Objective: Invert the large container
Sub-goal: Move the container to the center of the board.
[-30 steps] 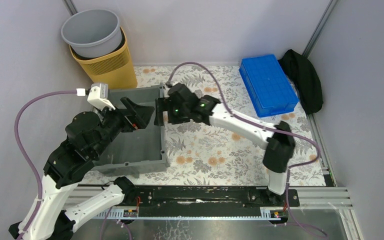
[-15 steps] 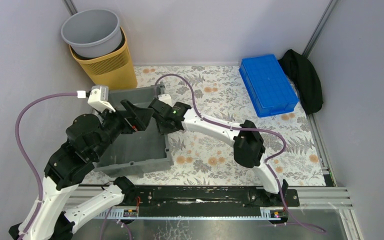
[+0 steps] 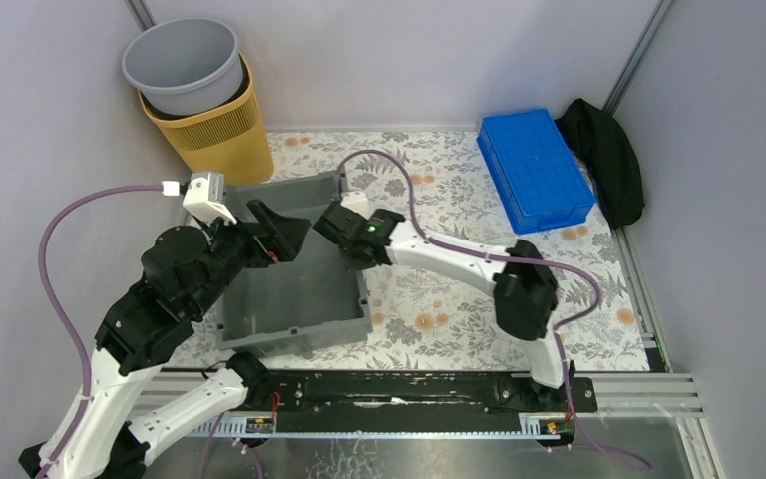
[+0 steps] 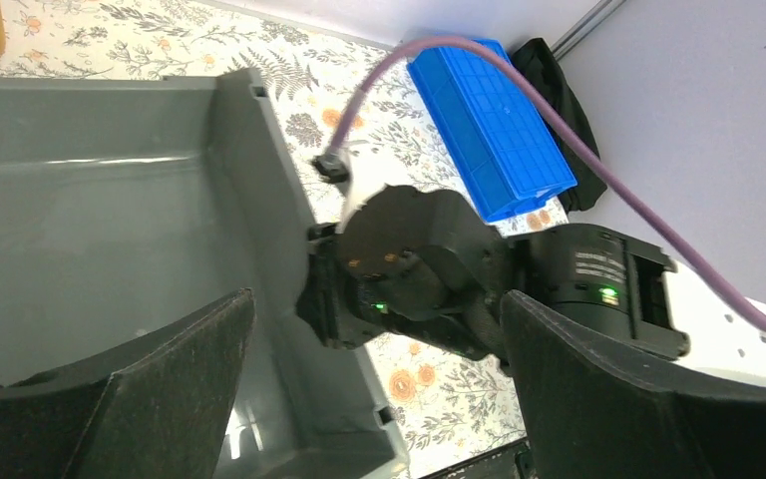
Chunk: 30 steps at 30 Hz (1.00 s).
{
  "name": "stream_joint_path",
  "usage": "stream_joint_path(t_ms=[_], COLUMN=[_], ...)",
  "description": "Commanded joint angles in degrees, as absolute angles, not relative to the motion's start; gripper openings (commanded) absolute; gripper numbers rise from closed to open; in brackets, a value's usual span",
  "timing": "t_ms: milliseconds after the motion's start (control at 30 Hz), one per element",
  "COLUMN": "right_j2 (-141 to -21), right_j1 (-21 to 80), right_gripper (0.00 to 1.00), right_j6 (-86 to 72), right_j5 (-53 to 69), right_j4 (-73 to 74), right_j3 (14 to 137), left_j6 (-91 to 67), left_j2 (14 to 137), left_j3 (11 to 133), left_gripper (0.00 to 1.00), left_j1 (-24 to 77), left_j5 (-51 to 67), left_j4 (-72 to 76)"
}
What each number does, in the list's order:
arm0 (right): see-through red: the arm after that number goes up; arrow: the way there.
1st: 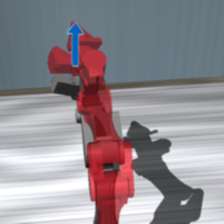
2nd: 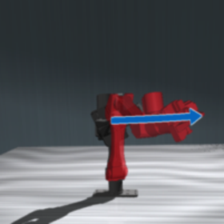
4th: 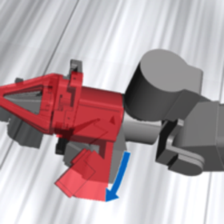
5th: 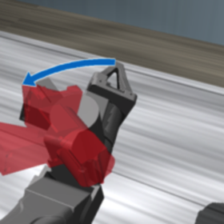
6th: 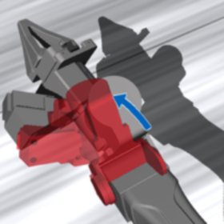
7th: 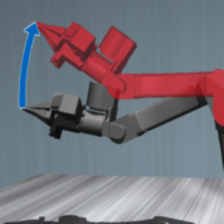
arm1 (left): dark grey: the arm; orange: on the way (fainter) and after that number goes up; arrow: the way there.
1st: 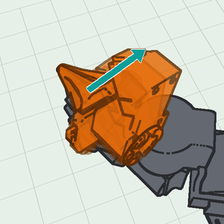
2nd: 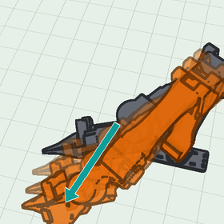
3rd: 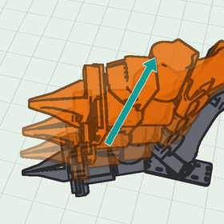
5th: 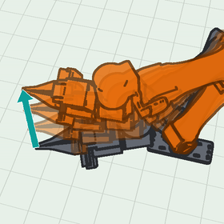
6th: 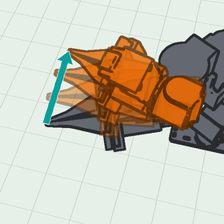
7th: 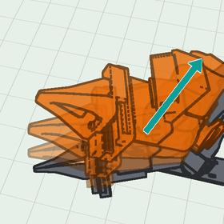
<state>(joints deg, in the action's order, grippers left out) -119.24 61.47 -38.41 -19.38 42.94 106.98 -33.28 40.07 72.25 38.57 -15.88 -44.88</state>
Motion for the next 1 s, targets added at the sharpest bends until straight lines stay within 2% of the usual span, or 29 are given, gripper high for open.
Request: stream_joint_path(t_ms=[0,200,433,600,967], right_j2=[-105.4,-90.1,-76.1,-71.4,-69.7], right_j1=[57.4,52.2,46.9,45.5,44.6], right_gripper=[0.00,0.00,0.00,0.00,0.00], right_j6=[-39.6,-38.9,-37.3,-35.6,-35.4], right_j5=[-24.0,-25.8,-27.0,-28.2,-27.5], right_j4=[39.6,38.4,38.0,37.1,35.5], right_j3=[96.5,82.6,71.7,67.8,64.5], left_j6=[-32.4,-32.1,-32.8,-33.5,-33.8], left_j2=[41.6,47.7,49.6,51.3,51.3], left_j3=[71.7,70.9,68.3,66.2,64.3], left_gripper=[1.00,1.00,1.00,1.00,1.00], left_j1=[38.3,38.3,38.3,38.3,38.3], left_j5=[-14.9,-11.3,-8.9,-7.0,-6.3], left_j4=[-42.0,-41.8,-37.4,-35.5,-34.9])
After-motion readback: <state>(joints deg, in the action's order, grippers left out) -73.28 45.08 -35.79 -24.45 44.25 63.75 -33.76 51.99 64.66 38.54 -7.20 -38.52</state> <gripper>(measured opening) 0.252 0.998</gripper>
